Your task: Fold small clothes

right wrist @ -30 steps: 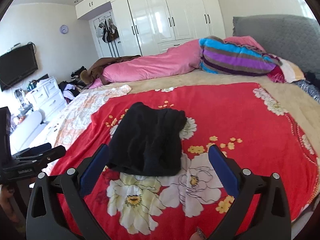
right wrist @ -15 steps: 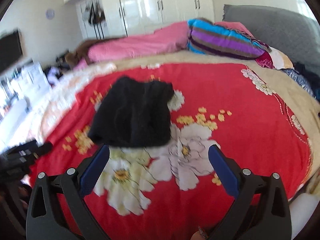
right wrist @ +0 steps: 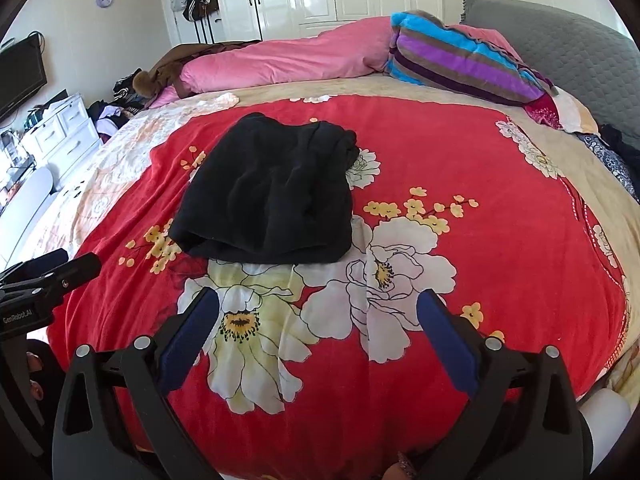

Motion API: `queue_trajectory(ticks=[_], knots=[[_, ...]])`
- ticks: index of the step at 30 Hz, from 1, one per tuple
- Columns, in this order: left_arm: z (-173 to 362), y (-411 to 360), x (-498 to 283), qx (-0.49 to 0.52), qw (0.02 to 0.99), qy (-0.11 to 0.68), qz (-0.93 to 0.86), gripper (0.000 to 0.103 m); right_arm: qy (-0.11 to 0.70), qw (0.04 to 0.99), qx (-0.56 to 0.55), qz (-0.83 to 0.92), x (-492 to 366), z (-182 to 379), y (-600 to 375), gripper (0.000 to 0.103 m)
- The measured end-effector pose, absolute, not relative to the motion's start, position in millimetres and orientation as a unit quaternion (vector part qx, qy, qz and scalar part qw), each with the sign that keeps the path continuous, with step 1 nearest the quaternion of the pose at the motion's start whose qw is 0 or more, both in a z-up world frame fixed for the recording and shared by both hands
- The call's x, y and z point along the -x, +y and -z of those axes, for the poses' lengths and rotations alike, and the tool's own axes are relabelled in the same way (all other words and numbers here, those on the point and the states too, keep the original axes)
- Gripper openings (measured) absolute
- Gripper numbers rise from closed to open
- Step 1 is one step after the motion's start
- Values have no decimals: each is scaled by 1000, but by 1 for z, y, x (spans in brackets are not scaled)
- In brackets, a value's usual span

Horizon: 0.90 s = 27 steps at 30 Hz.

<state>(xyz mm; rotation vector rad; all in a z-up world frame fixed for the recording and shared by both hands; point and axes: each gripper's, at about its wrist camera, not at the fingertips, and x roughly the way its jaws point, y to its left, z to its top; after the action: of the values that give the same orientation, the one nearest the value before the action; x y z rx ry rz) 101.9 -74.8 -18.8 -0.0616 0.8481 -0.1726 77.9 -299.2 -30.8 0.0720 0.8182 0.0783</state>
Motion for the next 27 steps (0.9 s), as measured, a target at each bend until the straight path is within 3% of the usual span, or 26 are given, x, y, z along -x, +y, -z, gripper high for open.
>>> queue_trajectory(ticks=[27], knots=[[17, -75, -101, 26, 908, 410, 77, 94, 392, 919, -35, -35, -78, 30, -303, 99]])
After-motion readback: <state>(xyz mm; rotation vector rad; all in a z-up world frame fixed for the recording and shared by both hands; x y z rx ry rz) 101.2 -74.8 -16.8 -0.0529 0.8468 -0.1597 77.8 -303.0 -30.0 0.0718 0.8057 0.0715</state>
